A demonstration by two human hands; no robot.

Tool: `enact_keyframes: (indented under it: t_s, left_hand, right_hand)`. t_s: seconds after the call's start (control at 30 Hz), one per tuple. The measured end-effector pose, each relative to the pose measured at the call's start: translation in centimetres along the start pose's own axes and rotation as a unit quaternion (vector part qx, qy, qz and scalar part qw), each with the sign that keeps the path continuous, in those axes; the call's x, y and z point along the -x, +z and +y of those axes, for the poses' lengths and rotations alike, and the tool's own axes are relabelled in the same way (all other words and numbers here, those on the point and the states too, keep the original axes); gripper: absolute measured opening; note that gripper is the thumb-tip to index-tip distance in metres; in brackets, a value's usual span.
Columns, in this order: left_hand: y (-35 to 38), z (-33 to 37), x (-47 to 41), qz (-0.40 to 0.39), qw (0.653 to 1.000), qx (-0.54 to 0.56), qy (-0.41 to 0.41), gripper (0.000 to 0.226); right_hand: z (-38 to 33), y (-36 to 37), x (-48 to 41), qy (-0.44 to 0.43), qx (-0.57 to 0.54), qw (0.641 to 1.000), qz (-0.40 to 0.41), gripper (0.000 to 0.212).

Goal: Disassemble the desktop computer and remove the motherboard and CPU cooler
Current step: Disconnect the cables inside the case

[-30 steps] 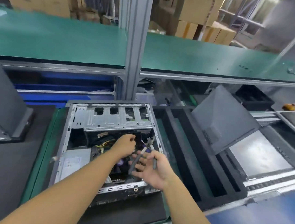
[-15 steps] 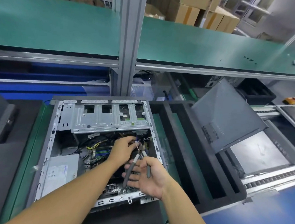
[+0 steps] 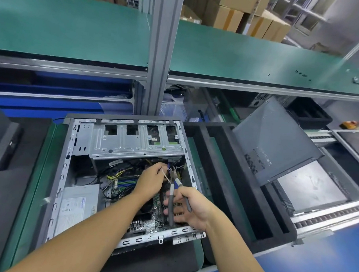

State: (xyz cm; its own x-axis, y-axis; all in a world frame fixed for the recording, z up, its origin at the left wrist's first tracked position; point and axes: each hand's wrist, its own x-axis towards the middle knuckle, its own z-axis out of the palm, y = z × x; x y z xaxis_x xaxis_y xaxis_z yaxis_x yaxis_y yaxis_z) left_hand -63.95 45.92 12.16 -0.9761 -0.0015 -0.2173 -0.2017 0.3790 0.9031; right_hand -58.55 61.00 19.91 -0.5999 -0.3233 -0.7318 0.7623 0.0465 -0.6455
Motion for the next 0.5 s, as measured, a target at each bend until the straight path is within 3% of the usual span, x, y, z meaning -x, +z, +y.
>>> enact_keyframes:
  t_s: [0.23, 0.5]
  left_hand:
    - [-0.3, 0.7, -0.2, -0.033, 0.987, 0.14, -0.077, 0.029]
    - [-0.2, 0.6, -0.2, -0.033, 0.973, 0.212, -0.088, 0.029]
  right_hand:
    - [0.4, 0.6, -0.3, -0.004, 0.037, 0.999, 0.028, 0.055]
    - [0.6, 0.7, -0.9, 0.009, 0.037, 0.999, 0.025, 0.05]
